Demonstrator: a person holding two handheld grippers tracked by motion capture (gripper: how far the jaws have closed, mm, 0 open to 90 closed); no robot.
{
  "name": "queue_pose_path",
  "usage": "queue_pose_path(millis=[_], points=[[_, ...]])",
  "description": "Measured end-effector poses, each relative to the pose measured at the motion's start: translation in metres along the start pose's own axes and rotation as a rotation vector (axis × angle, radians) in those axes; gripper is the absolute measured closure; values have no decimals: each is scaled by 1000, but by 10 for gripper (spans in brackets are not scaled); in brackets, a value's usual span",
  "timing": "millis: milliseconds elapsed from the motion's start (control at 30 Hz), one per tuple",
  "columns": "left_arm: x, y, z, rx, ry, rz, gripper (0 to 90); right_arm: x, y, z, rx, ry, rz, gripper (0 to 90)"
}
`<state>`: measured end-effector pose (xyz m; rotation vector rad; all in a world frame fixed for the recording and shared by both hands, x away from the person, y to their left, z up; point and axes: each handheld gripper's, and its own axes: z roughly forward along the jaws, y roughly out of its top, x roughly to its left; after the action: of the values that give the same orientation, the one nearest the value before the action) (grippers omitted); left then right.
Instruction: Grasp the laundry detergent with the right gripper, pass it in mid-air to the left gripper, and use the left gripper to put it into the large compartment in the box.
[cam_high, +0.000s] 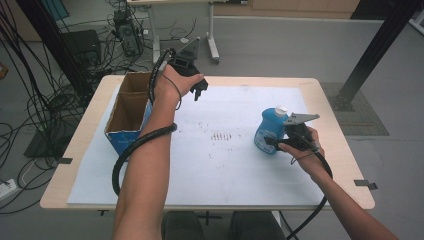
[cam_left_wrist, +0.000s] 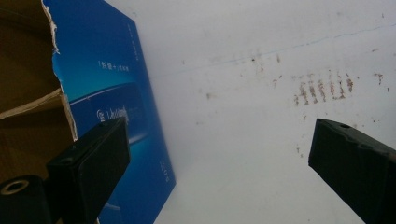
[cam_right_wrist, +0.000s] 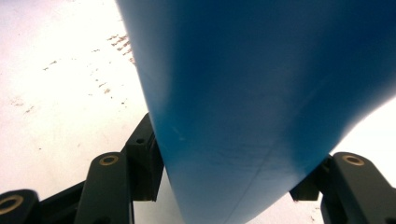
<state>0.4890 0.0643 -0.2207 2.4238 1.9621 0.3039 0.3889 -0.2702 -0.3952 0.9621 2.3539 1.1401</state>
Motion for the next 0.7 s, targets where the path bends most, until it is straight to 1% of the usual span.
queue_pose_path(millis=[167,433,633,700], points=[[0,-1,-1,0,-2,8,60,0,1,0,3,2,7,420],[0,-2,-5,-8,-3,3,60,-1,1,0,7,3,8,430],[2,-3,-8,-12,-5,5,59,-1,1,0,6,4,10,438],[3,-4,-8,-13,-5,-1,60,-1,0,0,5,3,9,438]])
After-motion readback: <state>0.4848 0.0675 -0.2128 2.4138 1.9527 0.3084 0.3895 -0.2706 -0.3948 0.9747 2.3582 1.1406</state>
